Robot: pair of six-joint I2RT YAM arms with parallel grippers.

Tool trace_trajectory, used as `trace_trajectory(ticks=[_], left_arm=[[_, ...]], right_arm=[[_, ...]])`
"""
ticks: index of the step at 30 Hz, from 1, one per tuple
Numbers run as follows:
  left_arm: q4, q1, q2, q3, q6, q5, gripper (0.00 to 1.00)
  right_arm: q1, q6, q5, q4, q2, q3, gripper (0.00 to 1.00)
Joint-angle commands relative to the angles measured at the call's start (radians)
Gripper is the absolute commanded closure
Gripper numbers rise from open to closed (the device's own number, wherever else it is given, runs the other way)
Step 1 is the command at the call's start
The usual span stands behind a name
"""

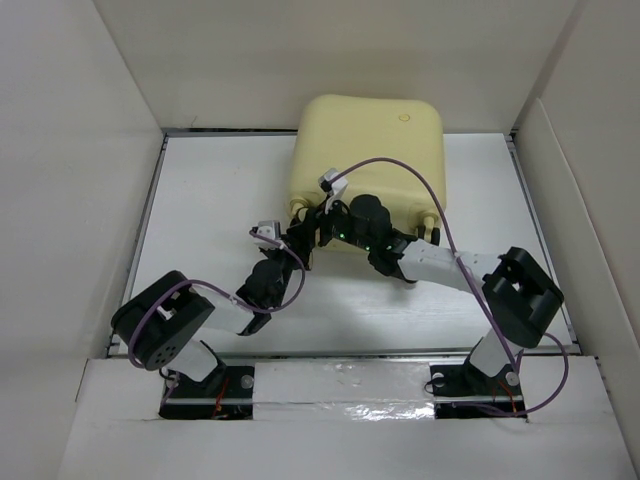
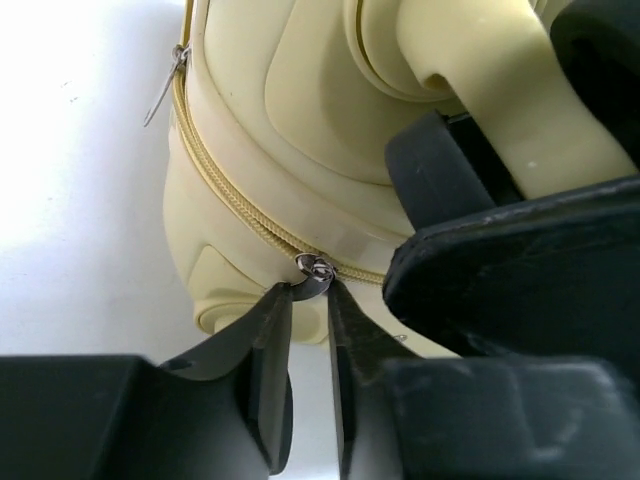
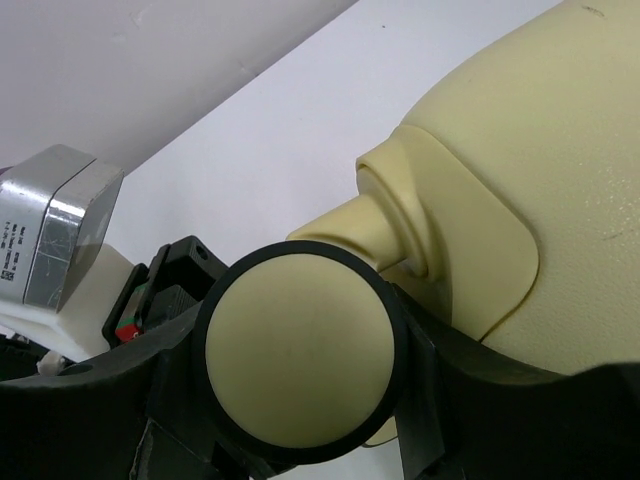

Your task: Pack the luggage

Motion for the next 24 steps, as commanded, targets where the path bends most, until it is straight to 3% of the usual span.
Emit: trace_trajectory(ticks=[1, 4, 13, 17, 24], left_arm=[[0.382, 0.019, 0.009, 0.07, 0.028, -0.082, 0.89], [0.36, 0.019, -0.03, 0.074, 0.054, -0.091, 1.0], [0.236, 0.029, -0.172, 0.019, 0.152, -0.097, 1.0], [0.183, 0.092, -0.212, -0.03, 0.126, -0.076, 1.0], [0.091, 0.105, -0.271, -0.067, 0.076, 0.039, 1.0]], right_arm=[[0.138, 0.162, -0.26, 0.248, -0.064, 0.046, 1.0], [0.138, 0.157, -0.221, 0.242, -0.077, 0.018, 1.0], [0.129, 0.136, -0.145, 0.245, -0.098, -0.031, 1.0], [0.119, 0.107, -0.067, 0.243, -0.136, -0.072, 1.0], [0.099, 0.087, -0.045, 0.216, -0.155, -0.079, 1.0]])
